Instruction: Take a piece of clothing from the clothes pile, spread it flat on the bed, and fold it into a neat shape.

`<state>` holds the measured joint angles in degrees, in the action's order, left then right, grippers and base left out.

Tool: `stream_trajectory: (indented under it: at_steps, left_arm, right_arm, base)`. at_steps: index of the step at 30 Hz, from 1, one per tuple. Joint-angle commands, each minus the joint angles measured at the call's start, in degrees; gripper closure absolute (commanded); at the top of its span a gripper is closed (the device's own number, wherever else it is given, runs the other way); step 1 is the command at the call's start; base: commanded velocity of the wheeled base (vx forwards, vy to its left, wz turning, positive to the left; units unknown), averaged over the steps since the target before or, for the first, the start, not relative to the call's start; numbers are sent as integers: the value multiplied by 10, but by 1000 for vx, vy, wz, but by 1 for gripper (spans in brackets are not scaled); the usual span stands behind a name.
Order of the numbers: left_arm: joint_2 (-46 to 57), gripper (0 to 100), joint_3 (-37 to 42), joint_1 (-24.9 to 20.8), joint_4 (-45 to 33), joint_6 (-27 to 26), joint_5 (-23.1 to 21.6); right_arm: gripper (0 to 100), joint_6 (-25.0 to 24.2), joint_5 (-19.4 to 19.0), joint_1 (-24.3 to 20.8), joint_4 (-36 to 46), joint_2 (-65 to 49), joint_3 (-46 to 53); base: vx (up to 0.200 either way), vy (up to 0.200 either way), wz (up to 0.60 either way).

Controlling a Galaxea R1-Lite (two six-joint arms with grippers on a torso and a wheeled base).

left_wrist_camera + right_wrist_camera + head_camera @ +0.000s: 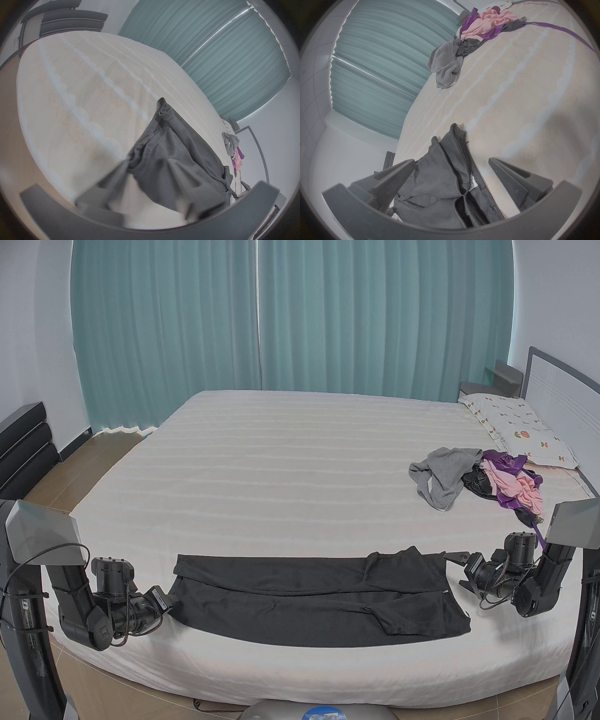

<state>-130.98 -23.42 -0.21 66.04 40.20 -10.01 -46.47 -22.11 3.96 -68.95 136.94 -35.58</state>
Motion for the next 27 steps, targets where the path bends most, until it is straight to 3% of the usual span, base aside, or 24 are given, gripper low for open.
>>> stream_trajectory:
  at_steps: [1,6,20,27]
  left_arm:
    - [-3,100,5,3,-1,0,9]
    - [2,100,33,0,1,-3,46]
    - [9,100,62,-4,7,-6,57]
    - [11,100,79,-7,8,-43,83]
  right_arm:
    - [0,0,0,0,0,0,0]
    - [0,0,0,0,0,-1,1]
    - [0,0,0,0,0,-2,3]
    - [0,0,0,0,0,-2,3]
  base:
    - [0,0,0]
    - [0,0,0]
    - [0,0,0]
    - [0,0,0]
